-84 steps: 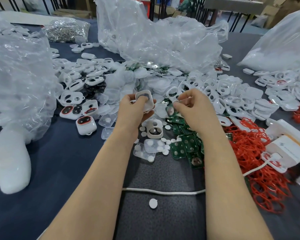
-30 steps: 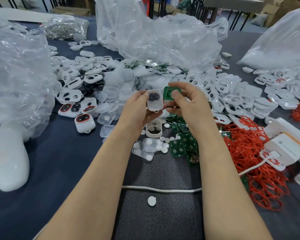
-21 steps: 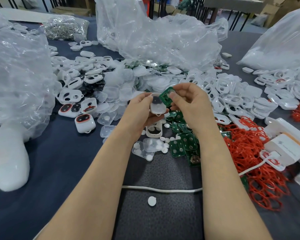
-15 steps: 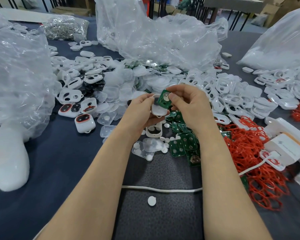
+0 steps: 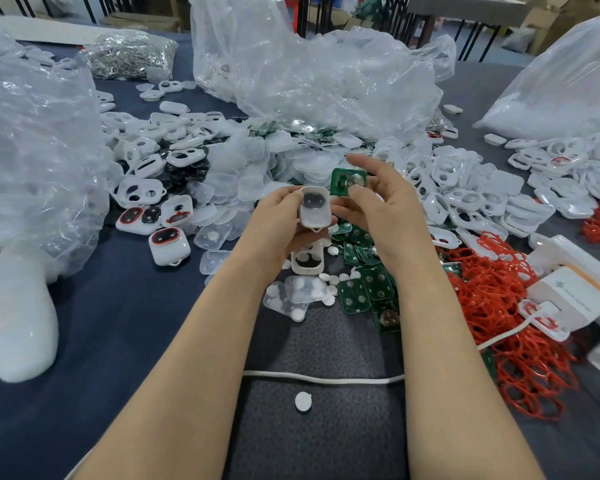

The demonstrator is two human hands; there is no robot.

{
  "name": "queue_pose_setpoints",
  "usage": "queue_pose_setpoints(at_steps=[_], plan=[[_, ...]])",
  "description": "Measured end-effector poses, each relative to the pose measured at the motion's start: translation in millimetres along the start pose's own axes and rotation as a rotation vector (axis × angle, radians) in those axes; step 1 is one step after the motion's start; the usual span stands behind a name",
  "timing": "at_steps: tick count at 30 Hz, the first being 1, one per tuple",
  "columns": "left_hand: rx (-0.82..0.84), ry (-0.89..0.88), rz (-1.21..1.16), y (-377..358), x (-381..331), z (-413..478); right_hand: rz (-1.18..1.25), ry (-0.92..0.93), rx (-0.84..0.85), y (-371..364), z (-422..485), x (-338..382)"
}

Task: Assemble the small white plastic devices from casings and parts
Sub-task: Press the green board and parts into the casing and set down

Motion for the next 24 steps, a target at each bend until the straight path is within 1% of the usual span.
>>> queue_pose_setpoints(at_steps=[2,4,6,12,16,18,21,24], plan=[[-0.009,-0.003,-0.031,1,-1,0,-0.042,-0.008,-0.029,0,0,-2],[-0.018,0.002,-0.061,1,-1,0,-0.144,0.009,-0.080,3,1,-4],[-0.020,0.001,-0.055,1,-1,0,-0.177,0.015,-0.113,5,2,-5],[-0.026,-0.004,-0.038,1,-1,1,-0.103,-0.005,-0.085,2,3,-9],[-0.027,-0.014,-0.024,2,-1,1,0.119,-0.070,-0.068,1,3,-10],[-0.026,-0.014,-0.015,2,-1,1,0.140,-0.095,-0.027,0,2,-9],[-0.016,-0.008,-0.005,1,-1,1,0.041,-0.046,0.015,-1,2,-5],[0.000,-0.009,-0.022,-1,-1,0,-0.181,0.071,-0.004,0,1,1]])
Point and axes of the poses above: each hand's wrist, its own z-axis towards the middle knuckle, its own y-axis out of the back of the hand, x = y × z, the point moved 5 cm from there along z, towards the middle knuckle, and after that the axes turned 3 degrees about y, right-handed, at the moved point
